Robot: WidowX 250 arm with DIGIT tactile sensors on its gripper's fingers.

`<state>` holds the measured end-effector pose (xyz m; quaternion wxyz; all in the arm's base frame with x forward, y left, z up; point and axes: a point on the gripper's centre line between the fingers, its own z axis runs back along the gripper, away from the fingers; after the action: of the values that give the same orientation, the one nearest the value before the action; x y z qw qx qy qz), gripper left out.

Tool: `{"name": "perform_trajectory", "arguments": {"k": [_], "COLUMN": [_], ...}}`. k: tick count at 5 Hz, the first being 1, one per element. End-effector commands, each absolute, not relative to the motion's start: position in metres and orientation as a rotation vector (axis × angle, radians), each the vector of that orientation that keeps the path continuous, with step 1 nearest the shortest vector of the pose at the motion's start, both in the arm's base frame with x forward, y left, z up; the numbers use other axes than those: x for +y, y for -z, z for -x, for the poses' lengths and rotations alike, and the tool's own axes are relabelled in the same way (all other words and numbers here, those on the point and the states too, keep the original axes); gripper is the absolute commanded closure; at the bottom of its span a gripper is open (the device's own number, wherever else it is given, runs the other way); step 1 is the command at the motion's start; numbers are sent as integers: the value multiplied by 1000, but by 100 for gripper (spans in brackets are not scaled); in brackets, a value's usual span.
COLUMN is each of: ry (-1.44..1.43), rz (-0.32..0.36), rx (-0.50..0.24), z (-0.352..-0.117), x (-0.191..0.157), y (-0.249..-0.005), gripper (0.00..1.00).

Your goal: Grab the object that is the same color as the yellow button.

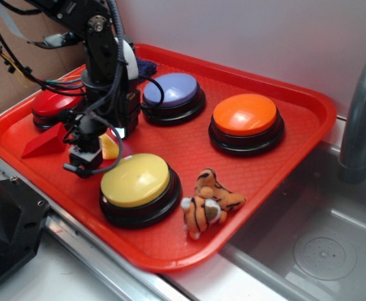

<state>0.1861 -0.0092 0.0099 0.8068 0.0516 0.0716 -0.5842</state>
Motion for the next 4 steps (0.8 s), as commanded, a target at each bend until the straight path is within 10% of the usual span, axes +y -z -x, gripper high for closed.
{"name": "perform_trajectory", "arguments": {"k": [1,3,4], "ry": [1157,690,428], "rz": [-183,-353,-296], "rx": [113,-101,-149], "z": [-186,-191,-186], "x": [-4,-11,-14], "y": [-40,-140,-191], "gripper": [100,100,100]}}
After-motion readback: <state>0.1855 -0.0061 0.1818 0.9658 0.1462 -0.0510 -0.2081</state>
